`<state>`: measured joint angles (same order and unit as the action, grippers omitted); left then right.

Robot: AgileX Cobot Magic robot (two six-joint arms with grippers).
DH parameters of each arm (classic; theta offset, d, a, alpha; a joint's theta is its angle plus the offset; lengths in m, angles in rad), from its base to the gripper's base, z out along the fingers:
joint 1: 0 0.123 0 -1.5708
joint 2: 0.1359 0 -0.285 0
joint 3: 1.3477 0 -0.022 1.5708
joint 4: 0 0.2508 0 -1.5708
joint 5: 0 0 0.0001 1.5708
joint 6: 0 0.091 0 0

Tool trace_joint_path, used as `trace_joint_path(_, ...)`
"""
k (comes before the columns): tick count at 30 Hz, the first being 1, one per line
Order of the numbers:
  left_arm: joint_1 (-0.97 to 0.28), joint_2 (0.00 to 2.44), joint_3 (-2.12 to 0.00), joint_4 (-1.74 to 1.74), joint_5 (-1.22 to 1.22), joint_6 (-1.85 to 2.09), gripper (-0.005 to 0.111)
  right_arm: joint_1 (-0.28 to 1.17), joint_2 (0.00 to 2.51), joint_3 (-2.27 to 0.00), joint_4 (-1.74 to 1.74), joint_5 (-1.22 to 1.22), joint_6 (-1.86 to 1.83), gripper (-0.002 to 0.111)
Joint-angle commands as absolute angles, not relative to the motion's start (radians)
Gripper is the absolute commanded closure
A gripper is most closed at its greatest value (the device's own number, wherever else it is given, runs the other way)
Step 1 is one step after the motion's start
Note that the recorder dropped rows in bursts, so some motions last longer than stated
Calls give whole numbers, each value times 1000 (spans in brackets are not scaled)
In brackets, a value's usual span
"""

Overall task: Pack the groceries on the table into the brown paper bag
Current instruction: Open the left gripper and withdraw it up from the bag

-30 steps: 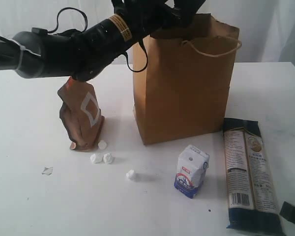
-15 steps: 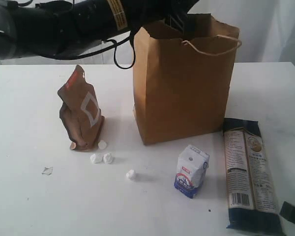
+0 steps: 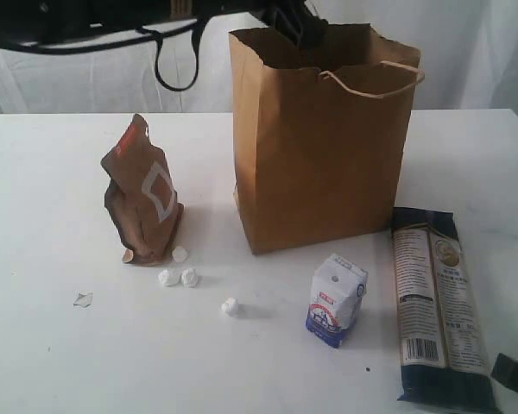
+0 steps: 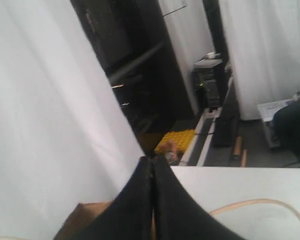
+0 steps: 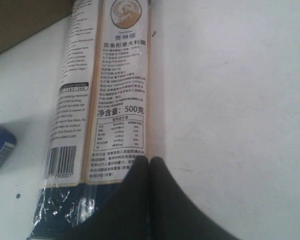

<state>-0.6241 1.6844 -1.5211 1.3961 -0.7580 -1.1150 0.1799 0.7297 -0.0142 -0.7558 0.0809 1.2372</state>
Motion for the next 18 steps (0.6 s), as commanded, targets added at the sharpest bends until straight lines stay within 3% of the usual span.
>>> trace_joint_path(1, -619, 1583, -1525, 1560, -582, -1215, 107, 169, 727, -11, -756, 81, 1237, 108)
trace_joint_path(7, -619, 1468, -1512, 1744, -465, -1332, 107, 169, 727, -11, -756, 81, 1237, 108)
trace_joint_path(15, -609, 1328, -1338, 1744, 186, -1304, 107, 169, 727, -11, -756, 81, 1237, 108)
trace_joint_path(18, -527, 1315, -1280, 1744, 254, -1334, 107, 169, 727, -11, -756, 85, 1237, 108)
